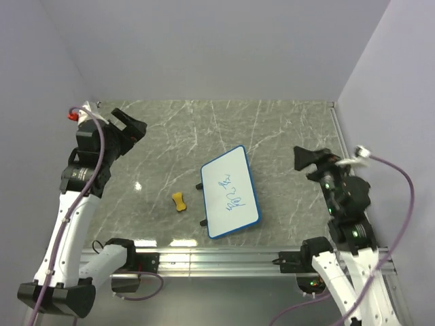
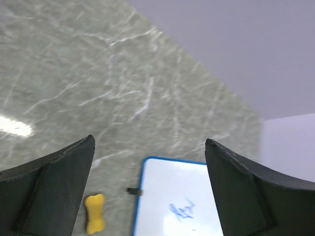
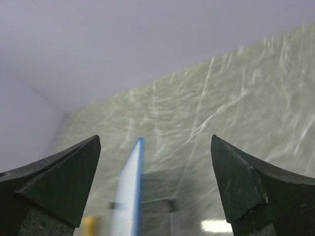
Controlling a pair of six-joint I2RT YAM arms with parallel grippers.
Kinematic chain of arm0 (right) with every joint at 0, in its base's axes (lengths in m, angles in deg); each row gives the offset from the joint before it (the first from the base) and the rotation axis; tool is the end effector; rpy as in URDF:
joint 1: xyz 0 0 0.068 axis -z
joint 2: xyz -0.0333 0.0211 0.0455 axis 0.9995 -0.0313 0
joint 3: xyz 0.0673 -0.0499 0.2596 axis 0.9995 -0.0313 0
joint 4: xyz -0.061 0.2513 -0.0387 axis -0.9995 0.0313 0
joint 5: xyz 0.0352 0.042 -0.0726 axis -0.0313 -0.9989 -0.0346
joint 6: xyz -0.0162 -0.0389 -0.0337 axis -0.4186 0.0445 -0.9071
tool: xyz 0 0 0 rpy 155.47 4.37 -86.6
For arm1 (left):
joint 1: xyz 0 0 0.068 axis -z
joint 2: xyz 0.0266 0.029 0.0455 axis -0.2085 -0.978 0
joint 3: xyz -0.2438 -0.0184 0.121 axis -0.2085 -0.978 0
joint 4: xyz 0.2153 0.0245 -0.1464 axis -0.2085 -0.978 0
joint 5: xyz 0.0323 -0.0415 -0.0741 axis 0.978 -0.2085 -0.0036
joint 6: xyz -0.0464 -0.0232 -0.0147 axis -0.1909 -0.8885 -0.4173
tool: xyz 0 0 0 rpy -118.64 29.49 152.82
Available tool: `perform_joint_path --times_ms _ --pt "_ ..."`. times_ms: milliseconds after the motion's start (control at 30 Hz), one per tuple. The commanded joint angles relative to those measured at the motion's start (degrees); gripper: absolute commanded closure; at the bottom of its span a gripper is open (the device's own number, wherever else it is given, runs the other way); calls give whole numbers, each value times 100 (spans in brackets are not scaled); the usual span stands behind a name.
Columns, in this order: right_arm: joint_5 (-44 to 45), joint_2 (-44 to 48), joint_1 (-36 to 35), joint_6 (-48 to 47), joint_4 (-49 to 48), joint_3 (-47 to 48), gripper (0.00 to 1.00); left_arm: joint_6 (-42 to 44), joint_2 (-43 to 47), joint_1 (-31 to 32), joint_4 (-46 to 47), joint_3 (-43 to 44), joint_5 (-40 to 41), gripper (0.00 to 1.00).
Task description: Erase the whiteboard
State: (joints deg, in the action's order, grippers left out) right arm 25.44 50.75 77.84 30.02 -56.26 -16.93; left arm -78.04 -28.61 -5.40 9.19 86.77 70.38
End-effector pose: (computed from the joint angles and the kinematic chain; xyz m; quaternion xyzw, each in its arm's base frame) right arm 0.1250 0.0226 0.3513 0.0882 0.6886 0.2109 0.6881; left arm 0.2045 -0.0206 0.3869 -0.2965 0.7781 -0.2077 0.5133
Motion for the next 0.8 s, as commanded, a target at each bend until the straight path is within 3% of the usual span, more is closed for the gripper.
perform_joint_path --times_ms 0,100,133,233,367,433,533,600,767 --pt "1428 710 9 3633 2451 354 0 -455 -55 5 -583 320 -266 1" --pt "-58 1308 0 2965 1765 -233 0 -473 296 5 221 -64 -1353 1" --pt "-428 1300 0 3122 2103 -330 0 -586 479 5 374 -440 -1635 1" --pt "-361 880 0 2906 2764 61 0 -948 429 22 8 -323 -1989 1" --pt "50 211 9 1807 3669 749 2 -518 578 268 -266 -83 -1007 0" --pt "26 -157 -17 1674 3802 1029 2 -158 334 268 -354 -31 -1005 1" --pt "-1367 -762 -26 1034 3445 1250 1 63 -237 522 -521 66 -989 1" --pt "-1993 -1220 -26 1049 3390 1320 0 176 -449 1082 -460 101 -672 1" --pt "-2137 -2452 -228 900 3092 1558 6 520 -1310 2051 -292 312 -258 1"
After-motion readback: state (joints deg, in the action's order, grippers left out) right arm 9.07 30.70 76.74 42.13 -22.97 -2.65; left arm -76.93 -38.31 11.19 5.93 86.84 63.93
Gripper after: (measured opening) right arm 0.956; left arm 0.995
